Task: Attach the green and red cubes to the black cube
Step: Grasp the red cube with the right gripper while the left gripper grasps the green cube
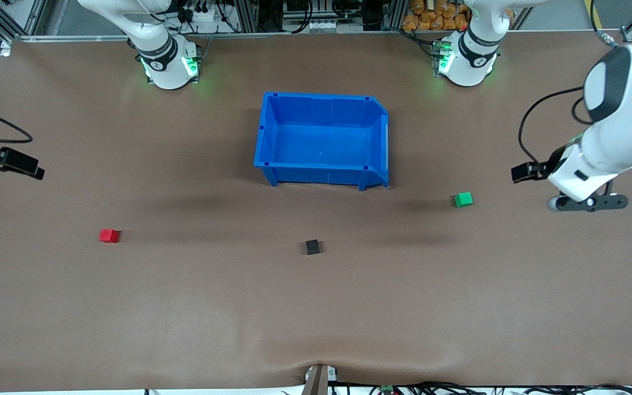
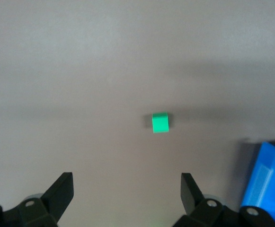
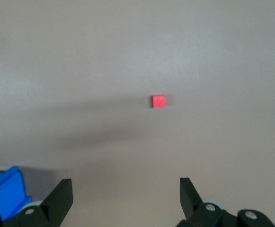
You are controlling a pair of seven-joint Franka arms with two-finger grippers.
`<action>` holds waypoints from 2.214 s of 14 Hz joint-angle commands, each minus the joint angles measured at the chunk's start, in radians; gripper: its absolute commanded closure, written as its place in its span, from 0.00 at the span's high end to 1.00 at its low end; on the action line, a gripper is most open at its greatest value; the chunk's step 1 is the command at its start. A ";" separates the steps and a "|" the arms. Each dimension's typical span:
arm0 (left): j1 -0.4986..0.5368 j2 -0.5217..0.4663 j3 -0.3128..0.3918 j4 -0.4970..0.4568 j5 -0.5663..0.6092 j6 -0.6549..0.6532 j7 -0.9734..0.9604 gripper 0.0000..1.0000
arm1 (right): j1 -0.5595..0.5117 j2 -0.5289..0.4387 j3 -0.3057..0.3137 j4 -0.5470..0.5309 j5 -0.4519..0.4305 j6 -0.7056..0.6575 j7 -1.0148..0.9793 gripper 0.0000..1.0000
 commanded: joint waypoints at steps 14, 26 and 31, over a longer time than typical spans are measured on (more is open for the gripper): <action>-0.063 0.211 -0.006 -0.343 -0.002 0.628 -0.225 1.00 | -0.067 0.486 0.001 0.034 0.052 0.299 0.009 1.00; -0.046 0.254 -0.003 -0.378 0.052 0.690 -0.227 1.00 | -0.103 0.650 -0.001 0.024 0.017 0.419 -0.006 0.76; -0.045 0.255 -0.003 -0.392 0.052 0.699 -0.227 0.90 | -0.103 0.667 -0.001 0.022 0.020 0.333 -0.006 0.28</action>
